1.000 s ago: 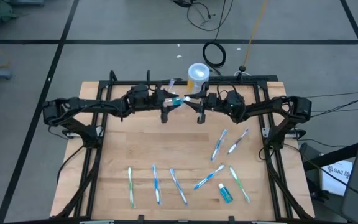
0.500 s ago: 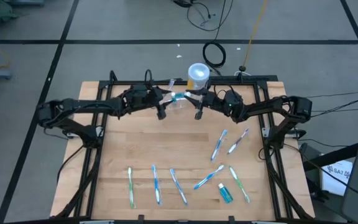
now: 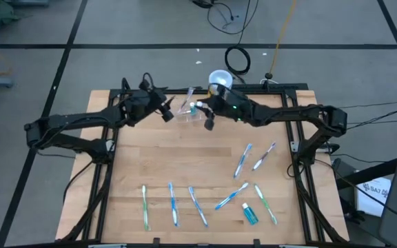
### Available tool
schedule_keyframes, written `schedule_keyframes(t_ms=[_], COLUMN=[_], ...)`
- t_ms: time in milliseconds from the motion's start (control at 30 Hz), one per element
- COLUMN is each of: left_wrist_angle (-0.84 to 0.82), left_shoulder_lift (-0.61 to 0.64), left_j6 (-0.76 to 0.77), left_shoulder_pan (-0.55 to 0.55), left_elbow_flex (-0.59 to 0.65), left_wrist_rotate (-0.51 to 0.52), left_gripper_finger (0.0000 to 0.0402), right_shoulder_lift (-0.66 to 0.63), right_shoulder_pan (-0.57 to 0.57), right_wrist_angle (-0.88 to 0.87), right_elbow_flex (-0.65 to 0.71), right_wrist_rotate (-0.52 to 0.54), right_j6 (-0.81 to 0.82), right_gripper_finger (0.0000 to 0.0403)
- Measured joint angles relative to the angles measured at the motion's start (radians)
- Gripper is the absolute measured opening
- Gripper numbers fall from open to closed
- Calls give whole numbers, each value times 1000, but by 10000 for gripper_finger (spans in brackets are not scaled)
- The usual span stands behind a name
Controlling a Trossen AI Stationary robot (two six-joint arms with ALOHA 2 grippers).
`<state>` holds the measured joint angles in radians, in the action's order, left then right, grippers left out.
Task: Pick & Place toothbrushing station
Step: Put the top blue mouthwash into the middle section of the transparent organizer
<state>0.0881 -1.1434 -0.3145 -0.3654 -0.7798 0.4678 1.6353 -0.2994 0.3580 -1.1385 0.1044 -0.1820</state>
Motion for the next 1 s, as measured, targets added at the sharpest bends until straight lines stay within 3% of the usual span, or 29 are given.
schedule_keyframes(t_ms=[100, 233, 367, 1000], left_wrist_angle=[-47, -61, -52, -58], left_shoulder_lift=[34, 33, 29, 12], left_j6=[38, 45, 41, 41], left_shoulder_pan=[-1, -1, -1, 0], left_elbow_flex=[0, 0, 0, 0], left_wrist_rotate=[13, 13, 12, 3], left_gripper_finger=[214, 214, 214, 214], right_shoulder_lift=[54, 137, 185, 196], right_shoulder_pan=[7, 5, 2, -27], right_wrist_angle=[-10, 109, 59, -20], right_elbow_flex=[-23, -43, -79, -105], right_wrist_rotate=[92, 51, 76, 70], right_j6=[4, -1, -13, 92], right_gripper_finger=[95, 95, 95, 96])
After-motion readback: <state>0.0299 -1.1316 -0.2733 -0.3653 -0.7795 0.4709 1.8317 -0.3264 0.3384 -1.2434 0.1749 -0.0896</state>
